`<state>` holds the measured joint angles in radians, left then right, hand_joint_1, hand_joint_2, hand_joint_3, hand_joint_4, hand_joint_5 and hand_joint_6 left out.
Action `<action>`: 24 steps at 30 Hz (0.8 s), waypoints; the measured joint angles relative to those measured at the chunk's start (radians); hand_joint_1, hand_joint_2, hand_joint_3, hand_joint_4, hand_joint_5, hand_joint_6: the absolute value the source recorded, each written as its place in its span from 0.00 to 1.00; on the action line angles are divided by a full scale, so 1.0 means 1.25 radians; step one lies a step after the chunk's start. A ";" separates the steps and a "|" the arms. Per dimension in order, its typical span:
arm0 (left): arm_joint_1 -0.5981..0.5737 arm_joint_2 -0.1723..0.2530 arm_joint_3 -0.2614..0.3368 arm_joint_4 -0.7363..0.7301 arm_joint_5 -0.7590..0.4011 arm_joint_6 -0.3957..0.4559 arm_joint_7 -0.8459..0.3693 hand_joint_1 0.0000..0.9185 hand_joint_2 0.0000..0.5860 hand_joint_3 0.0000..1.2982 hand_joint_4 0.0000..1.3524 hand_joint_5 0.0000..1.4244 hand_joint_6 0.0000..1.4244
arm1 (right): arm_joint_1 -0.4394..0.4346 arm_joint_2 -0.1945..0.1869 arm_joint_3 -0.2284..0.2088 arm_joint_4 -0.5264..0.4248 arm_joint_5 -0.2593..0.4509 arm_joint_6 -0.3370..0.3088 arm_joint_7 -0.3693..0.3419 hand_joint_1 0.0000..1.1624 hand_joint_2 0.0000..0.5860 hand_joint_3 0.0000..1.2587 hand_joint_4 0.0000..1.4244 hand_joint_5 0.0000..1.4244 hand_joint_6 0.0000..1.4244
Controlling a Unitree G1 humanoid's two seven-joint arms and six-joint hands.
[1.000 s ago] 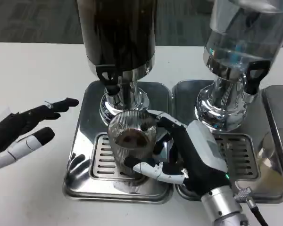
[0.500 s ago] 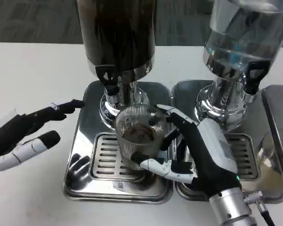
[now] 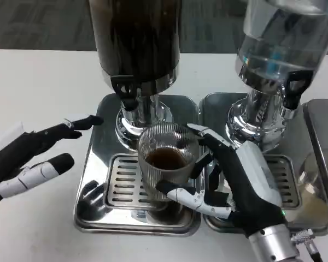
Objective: Grasp the cup under the faucet to collect the drink, then remove the cup.
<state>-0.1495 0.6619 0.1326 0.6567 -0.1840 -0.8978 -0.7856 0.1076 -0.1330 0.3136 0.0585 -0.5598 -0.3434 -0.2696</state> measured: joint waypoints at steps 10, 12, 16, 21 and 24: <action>0.054 -0.002 -0.002 -0.079 -0.009 -0.004 -0.003 0.00 0.23 0.13 0.05 0.06 0.10 | 0.046 -0.003 -0.019 -0.061 0.006 0.000 0.023 0.58 0.44 0.33 0.38 0.55 0.80; 0.068 -0.001 -0.001 -0.097 -0.009 -0.004 -0.003 0.00 0.22 0.11 0.02 0.04 0.09 | 0.058 -0.008 -0.021 -0.076 0.009 0.000 0.034 0.58 0.44 0.34 0.38 0.55 0.80; 0.113 0.012 0.008 -0.140 -0.002 -0.028 -0.001 0.00 0.24 0.09 0.00 0.01 0.07 | 0.073 -0.015 -0.026 -0.102 0.016 0.000 0.045 0.58 0.44 0.34 0.38 0.55 0.80; 0.164 0.061 0.049 -0.186 0.037 -0.093 0.028 0.00 0.22 0.03 0.00 0.00 0.04 | 0.089 -0.024 -0.027 -0.130 0.031 0.000 0.068 0.58 0.44 0.34 0.38 0.55 0.80; 0.187 0.075 0.077 -0.209 0.083 -0.146 0.060 0.00 0.21 0.00 0.00 0.00 0.02 | 0.102 -0.029 -0.029 -0.148 0.036 0.000 0.081 0.58 0.44 0.34 0.38 0.56 0.80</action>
<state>0.0838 0.7551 0.2290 0.3957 -0.0799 -1.0803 -0.7106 0.2348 -0.1688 0.2779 -0.1260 -0.5146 -0.3433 -0.1679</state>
